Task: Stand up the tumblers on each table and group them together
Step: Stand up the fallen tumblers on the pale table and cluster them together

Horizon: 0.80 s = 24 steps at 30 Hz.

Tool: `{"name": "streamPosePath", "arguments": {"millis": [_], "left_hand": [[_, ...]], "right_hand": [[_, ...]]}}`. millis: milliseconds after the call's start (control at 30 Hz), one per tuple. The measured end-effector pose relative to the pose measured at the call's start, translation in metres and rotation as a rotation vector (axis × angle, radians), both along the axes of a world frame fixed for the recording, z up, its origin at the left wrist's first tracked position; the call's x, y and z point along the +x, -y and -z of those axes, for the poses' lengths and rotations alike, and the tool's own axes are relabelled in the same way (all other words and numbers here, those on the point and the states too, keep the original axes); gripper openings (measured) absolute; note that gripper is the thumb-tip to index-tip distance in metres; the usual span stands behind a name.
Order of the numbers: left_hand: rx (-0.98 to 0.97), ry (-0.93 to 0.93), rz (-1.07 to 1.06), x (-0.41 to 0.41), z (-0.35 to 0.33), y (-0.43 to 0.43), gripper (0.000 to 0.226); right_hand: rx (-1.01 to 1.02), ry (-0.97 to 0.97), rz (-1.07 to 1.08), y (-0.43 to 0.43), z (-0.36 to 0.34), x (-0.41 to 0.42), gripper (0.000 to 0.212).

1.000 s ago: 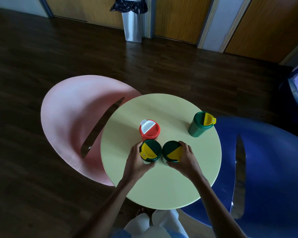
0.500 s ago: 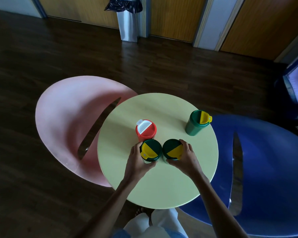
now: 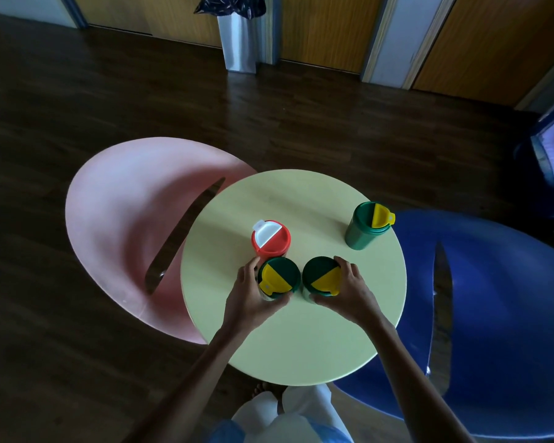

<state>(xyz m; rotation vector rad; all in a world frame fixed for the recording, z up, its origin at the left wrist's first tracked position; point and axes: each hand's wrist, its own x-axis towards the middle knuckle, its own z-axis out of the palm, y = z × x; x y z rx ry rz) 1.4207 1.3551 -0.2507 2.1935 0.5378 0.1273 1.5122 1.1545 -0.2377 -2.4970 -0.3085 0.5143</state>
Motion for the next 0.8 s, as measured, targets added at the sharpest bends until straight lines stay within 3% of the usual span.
{"name": "streamPosePath", "arguments": {"millis": [100,200,267,500,800], "left_hand": [[0.021,0.080,-0.067,0.008,-0.006,-0.011,0.087],[0.077,0.147,-0.063,0.034,-0.014,-0.026,0.078],[0.126,0.088,-0.005,0.058,-0.017,-0.036,0.073],[0.223,-0.243,0.088,0.106,-0.022,-0.036,0.091],[0.238,-0.292,0.098,0.108,-0.020,-0.032,0.095]], "right_hand": [[0.020,0.043,0.063,0.005,-0.009,0.012,0.090],[0.057,0.266,0.192,0.013,-0.025,0.044,0.068],[0.030,0.362,0.267,0.020,-0.035,0.074,0.064],[-0.197,0.049,0.290,0.023,-0.032,0.150,0.104],[-0.123,0.066,0.160,0.022,-0.013,0.164,0.093]]}}
